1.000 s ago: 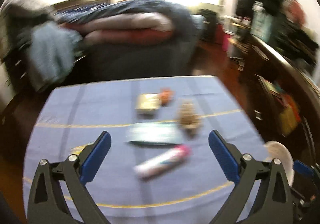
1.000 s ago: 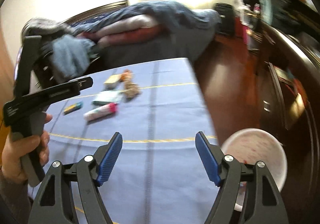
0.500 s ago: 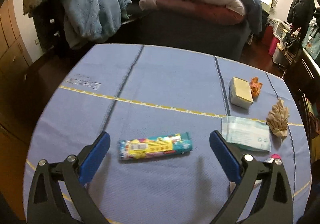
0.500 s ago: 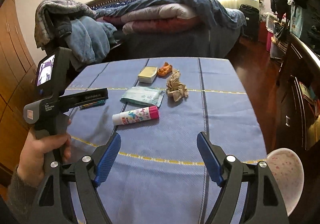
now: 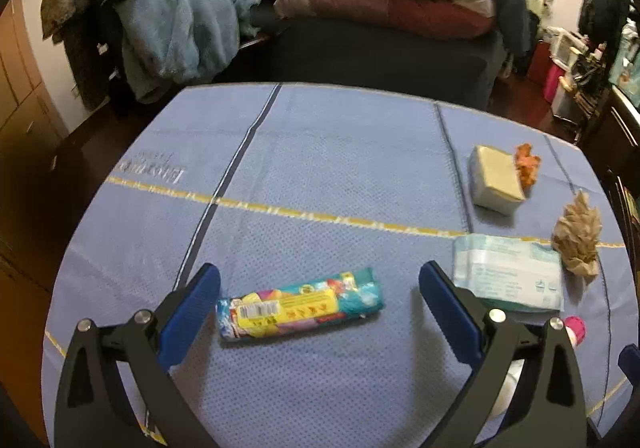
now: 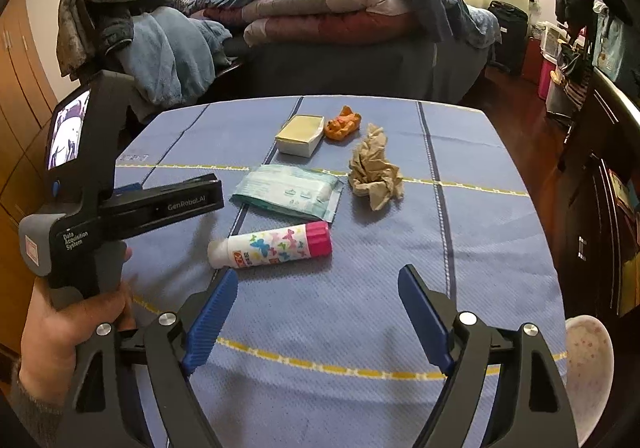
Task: Collect trash
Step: 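Grasp the candy stick with the left tool while the right tool grasps the glue stick, then carry candy stick and glue stick over the bin and open both tools, then grasp the tissue pack with the left tool while the right tool grasps the brown paper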
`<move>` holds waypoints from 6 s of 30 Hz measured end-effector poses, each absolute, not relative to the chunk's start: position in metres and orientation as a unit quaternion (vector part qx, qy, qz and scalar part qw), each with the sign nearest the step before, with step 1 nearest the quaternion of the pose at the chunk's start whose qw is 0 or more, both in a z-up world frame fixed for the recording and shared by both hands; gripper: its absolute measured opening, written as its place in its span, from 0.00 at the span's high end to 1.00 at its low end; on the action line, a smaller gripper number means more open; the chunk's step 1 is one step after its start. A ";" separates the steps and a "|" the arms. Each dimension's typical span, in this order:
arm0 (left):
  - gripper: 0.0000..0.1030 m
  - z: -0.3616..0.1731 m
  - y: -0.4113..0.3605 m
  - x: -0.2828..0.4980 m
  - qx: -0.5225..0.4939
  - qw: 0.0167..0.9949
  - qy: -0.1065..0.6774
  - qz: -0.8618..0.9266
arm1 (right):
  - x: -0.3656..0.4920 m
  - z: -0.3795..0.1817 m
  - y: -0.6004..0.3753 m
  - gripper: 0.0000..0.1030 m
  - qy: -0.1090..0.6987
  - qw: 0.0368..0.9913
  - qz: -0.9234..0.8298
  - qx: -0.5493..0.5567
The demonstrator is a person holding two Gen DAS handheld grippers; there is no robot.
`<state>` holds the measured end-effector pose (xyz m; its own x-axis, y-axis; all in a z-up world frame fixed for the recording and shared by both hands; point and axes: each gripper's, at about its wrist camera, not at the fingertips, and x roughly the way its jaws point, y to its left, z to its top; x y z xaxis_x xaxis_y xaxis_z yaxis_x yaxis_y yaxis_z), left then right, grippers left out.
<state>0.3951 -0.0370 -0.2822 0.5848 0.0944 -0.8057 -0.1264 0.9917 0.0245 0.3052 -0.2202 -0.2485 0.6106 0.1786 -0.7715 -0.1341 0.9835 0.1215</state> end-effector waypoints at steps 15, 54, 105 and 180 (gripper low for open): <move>0.21 -0.278 -0.020 0.387 -0.041 0.894 0.443 0.050 | 0.326 -0.258 -0.189 0.12 0.442 0.891 0.102 -0.004; 0.21 -0.198 -0.059 0.297 -0.025 0.921 0.387 -0.028 | 0.248 -0.229 -0.260 0.16 0.424 0.903 0.054 0.047; 0.07 -0.215 -0.433 0.237 0.096 0.822 0.401 -0.393 | 0.129 -0.264 -0.504 0.15 0.410 0.873 -0.221 0.143; 0.25 -0.250 -0.025 0.391 -0.026 0.910 0.411 -0.035 | 0.400 -0.264 -0.244 0.22 0.448 0.891 0.046 0.054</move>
